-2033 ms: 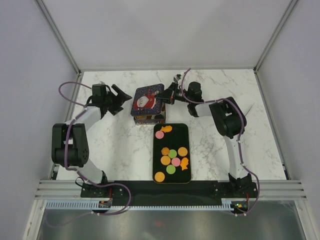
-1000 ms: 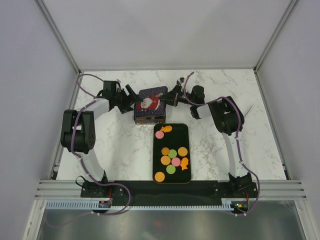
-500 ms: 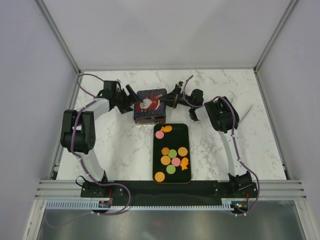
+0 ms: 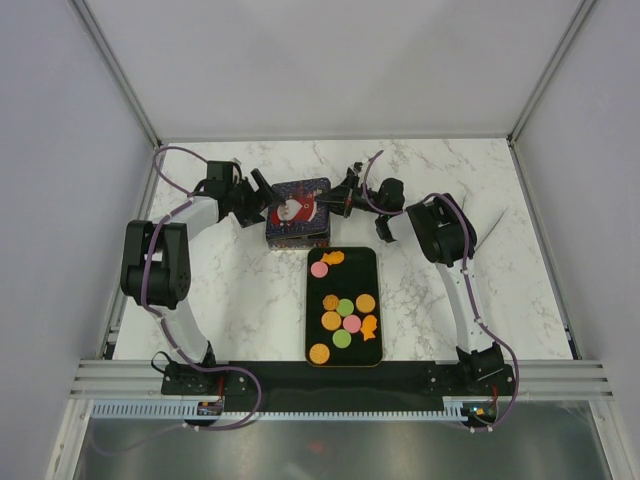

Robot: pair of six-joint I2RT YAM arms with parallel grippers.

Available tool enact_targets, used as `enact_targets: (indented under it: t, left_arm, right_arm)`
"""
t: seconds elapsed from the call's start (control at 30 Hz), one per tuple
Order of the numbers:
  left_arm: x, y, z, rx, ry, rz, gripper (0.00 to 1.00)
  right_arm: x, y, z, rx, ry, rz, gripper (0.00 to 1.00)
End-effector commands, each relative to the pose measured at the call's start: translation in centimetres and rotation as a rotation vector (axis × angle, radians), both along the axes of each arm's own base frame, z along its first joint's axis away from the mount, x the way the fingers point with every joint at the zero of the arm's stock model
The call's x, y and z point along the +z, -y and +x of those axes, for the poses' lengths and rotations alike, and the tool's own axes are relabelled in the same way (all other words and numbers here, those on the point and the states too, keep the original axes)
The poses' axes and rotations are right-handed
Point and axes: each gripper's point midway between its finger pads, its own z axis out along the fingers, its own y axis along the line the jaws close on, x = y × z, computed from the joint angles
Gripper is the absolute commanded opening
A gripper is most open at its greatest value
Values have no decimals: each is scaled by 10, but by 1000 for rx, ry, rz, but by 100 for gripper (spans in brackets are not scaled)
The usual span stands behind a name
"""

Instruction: Pack the cookies

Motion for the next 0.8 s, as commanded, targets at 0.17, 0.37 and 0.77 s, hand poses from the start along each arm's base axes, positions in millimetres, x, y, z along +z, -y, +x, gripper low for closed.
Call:
enact_targets:
  t: [0.17,0.37,0.77]
  left_arm:
    - [19,0,3,-27,72,30,90]
    - [24,0,4,-23,82,31,91]
    - [28,-3,5,-12,94,41,91]
  right_arm:
    - [52,-5,-19,42,244,139,10]
    - [74,-4,-22,39,286,158,9]
    - [66,-8,-19,29,296,139,9]
